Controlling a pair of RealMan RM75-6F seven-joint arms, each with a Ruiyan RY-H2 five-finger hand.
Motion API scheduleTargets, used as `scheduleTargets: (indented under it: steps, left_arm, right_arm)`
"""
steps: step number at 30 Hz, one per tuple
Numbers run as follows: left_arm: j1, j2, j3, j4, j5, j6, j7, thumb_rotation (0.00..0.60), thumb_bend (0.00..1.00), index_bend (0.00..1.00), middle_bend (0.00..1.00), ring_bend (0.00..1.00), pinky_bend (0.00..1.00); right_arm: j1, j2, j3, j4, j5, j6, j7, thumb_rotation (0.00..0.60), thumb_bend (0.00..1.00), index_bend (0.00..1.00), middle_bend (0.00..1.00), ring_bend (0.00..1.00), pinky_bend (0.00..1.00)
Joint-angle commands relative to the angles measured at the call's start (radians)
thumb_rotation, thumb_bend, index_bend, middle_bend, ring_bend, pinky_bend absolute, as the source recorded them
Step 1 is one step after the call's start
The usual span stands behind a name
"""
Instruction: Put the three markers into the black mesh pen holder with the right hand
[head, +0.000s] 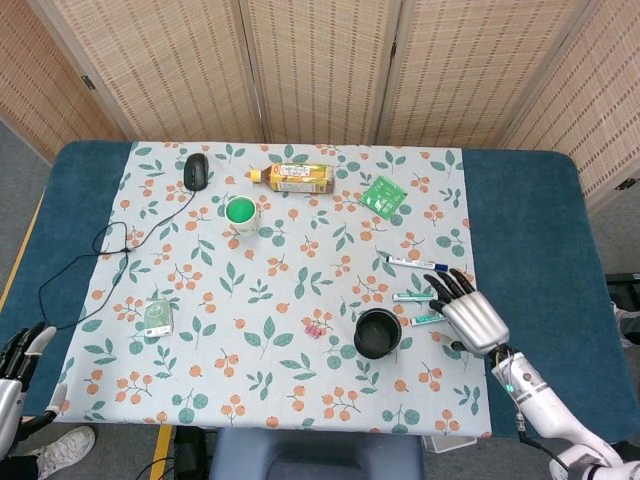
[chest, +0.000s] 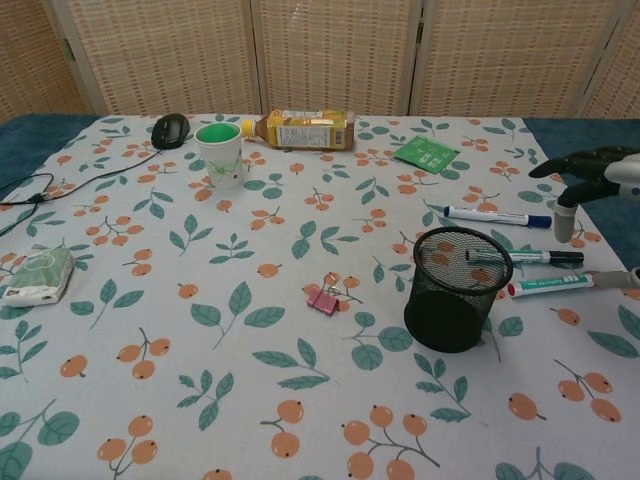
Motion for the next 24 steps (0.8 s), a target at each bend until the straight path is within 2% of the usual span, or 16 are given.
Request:
scheduleTargets:
  steps: [1,11,24]
  left_arm:
    - [0.004,0.005,-0.001,0.001,-0.003,0.006,-0.011,0.6,0.45,0.0,0.07,0.05,0.22]
    - [0.007,0.015,-0.007,0.008,-0.016,0.01,-0.038,0.6,0.45,0.0,0.07,0.05,0.22]
    - [0.007,0.016,-0.013,0.013,-0.027,0.006,-0.047,0.6,0.45,0.0,0.07,0.05,0.22]
  right_arm:
    - [0.041,-0.068,0.015,0.071,0.054,-0.059,-0.024,0.6,0.23,0.43,0.05,0.0,0.0]
    - [0.086,-0.148,0.009,0.187,0.094,-0.091,0.02,0.6,0.24,0.45,0.06,0.0,0.0]
    - [0.118,-0.174,-0.006,0.227,0.116,-0.104,0.043,0.6,0.25,0.48,0.06,0.0,0.0]
